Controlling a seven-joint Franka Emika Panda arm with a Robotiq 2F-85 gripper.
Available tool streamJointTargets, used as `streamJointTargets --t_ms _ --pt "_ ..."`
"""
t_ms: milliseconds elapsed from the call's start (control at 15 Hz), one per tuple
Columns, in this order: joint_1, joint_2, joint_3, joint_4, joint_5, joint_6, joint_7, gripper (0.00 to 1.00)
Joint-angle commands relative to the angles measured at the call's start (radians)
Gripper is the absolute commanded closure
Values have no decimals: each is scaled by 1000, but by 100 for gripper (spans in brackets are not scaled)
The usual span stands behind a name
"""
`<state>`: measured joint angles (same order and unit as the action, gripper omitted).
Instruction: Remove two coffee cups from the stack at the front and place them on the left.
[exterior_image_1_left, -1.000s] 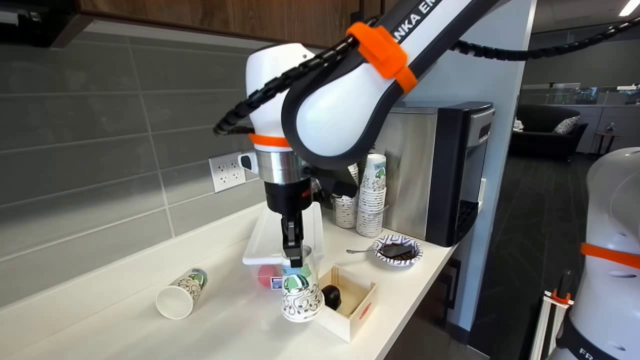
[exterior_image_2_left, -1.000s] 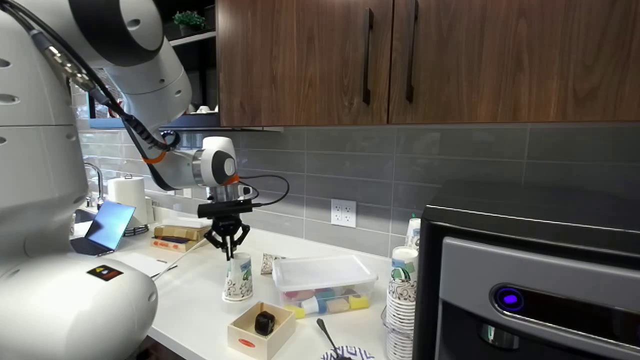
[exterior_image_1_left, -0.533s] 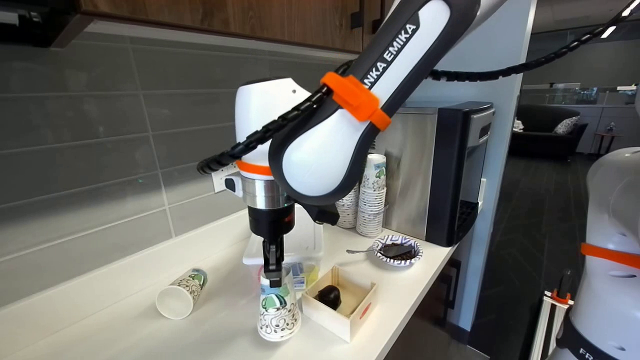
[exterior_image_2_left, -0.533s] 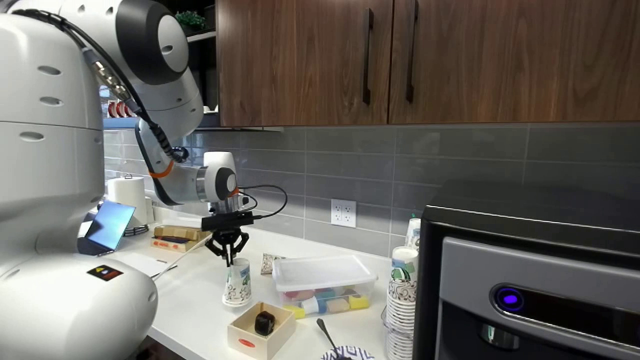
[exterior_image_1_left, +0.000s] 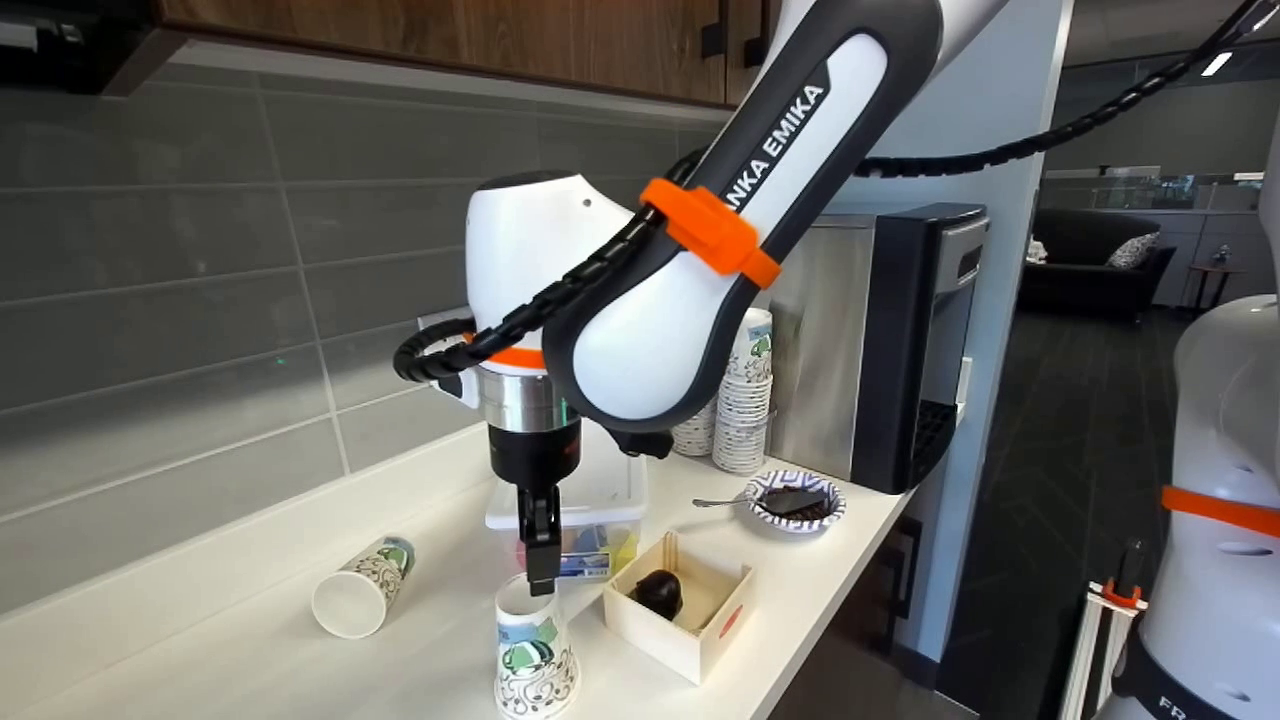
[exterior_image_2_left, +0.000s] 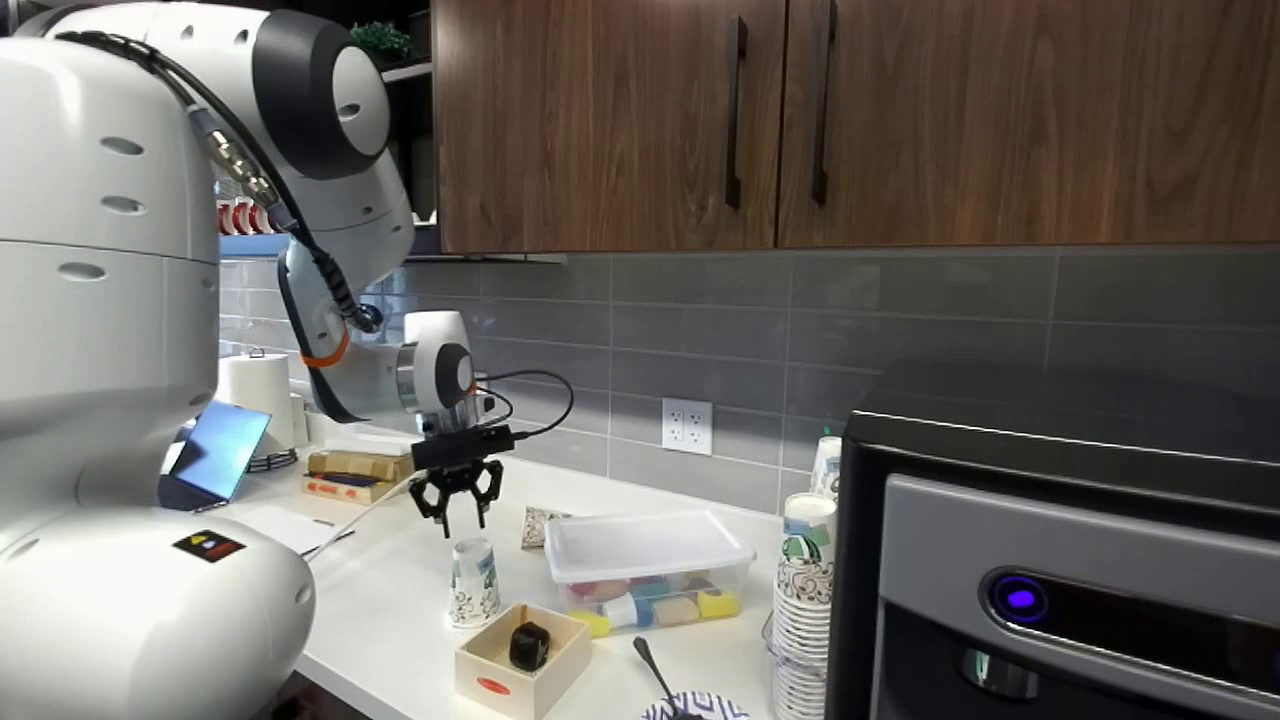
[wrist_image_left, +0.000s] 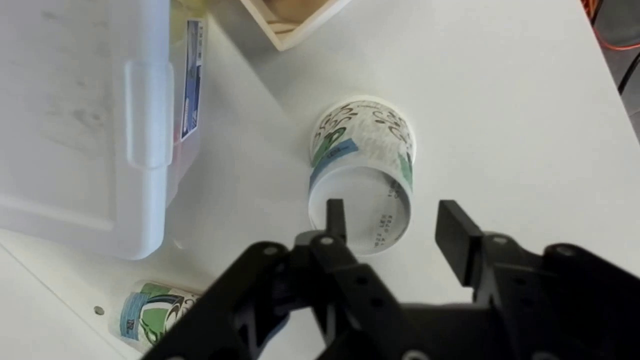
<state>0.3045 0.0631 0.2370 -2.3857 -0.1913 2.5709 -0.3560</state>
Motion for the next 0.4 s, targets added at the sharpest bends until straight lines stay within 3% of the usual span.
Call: streamJointTargets --t_ms 0,133,333 --pt "-19 -4 17 16 -4 7 -61 16" --pt "-24 -12 18 21 3 2 -85 1" --pt "-31 -18 15 28 3 -2 -111 0"
